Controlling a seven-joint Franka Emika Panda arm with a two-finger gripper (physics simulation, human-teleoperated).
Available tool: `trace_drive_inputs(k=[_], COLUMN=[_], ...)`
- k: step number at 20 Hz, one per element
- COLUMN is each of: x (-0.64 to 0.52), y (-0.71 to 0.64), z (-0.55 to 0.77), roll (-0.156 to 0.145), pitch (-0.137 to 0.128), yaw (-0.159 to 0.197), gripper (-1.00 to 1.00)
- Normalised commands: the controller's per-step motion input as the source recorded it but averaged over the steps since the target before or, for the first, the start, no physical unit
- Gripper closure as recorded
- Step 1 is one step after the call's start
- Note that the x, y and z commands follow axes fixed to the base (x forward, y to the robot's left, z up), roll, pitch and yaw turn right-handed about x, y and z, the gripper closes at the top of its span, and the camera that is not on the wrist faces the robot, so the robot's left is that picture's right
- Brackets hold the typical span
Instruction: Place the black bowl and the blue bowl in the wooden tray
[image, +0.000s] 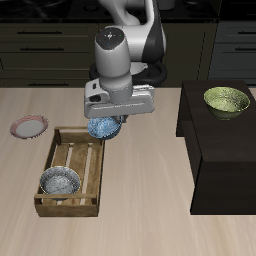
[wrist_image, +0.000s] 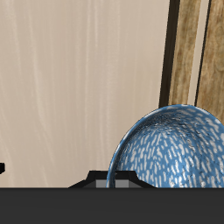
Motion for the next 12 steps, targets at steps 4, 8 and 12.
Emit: trace_drive_inputs(k=[4,8,12], x=[0.05,0.0,0.03], y=[-0.33,-0.14,-0.33], z=[0.06,0.09,0.19], roll=[-0.019,0.026,-0.025], pitch=[-0.013,-0.01,-0.024], yaw=[0.009,0.027,0.042], gripper=[1.0,1.0,1.0])
